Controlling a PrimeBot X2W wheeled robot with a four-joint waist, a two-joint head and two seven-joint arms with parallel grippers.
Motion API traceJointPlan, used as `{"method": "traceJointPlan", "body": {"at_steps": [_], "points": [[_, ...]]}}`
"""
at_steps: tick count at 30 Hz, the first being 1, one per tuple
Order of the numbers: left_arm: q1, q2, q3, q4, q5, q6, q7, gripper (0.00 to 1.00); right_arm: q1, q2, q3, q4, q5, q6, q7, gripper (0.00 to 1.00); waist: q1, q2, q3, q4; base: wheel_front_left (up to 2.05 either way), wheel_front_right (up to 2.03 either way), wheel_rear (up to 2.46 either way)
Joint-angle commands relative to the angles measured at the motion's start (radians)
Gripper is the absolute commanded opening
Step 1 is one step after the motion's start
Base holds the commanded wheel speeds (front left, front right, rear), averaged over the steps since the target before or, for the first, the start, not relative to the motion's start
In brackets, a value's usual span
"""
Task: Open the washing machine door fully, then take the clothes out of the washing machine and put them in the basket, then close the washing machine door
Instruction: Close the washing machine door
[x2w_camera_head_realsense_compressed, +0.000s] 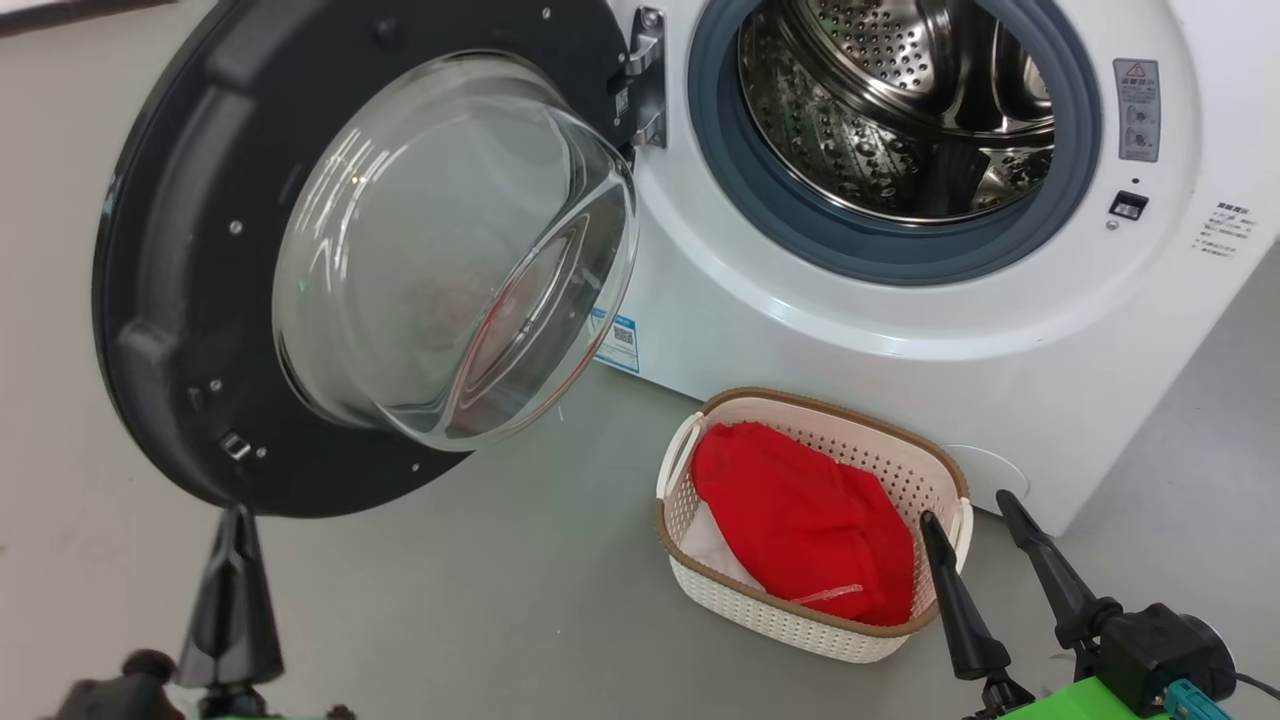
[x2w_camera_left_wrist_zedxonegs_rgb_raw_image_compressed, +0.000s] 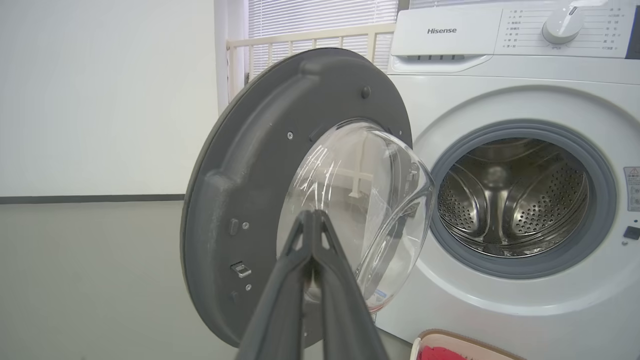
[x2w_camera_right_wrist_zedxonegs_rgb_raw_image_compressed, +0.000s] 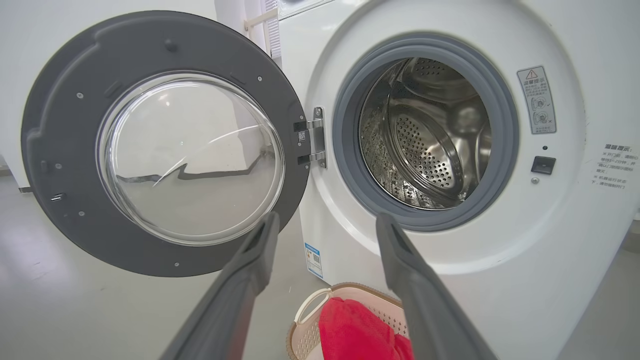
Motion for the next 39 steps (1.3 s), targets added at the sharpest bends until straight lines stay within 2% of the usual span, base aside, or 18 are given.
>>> {"method": "traceJointPlan", "body": {"at_steps": [1,20,26,27,34,39], "points": [[-0.061,0.026,0.048,-0.033,-0.005,-0.008,-0.008,0.00,-0.037,-0.013,0.027,-0.021,0.006,0.006,-0.005,1.00,0.0000,0.0000,-0.008,-0.009,0.00,0.00,0.00],[-0.365,0.113,0.258,0.124,-0.249,-0.075,0.008,0.00,-0.024,-0.013,0.029,-0.037,-0.005,0.006,0.017,1.00,0.0000,0.0000,-0.008,-0.074,0.00,0.00,0.00],[-0.503,0.129,0.356,0.252,-0.430,-0.097,0.087,0.00,-0.021,-0.013,0.025,-0.053,-0.012,0.006,0.034,1.00,0.0000,0.0000,-0.004,-0.090,0.00,0.00,0.00],[-0.546,0.132,0.385,0.297,-0.486,-0.099,0.114,0.00,-0.020,-0.013,0.025,-0.057,-0.013,0.006,0.039,1.00,0.0000,0.0000,-0.004,-0.095,0.00,0.00,0.00],[-0.669,0.171,0.452,0.456,-0.626,-0.082,0.240,0.00,-0.017,-0.013,0.025,-0.067,-0.014,0.006,0.051,1.00,0.0000,0.0000,0.000,-0.113,0.00,0.00,0.00],[-0.755,0.230,0.487,0.570,-0.677,-0.041,0.319,0.00,-0.016,-0.013,0.022,-0.075,-0.020,0.006,0.059,1.00,0.0000,0.0000,0.007,-0.120,0.00,0.00,0.00]]}}
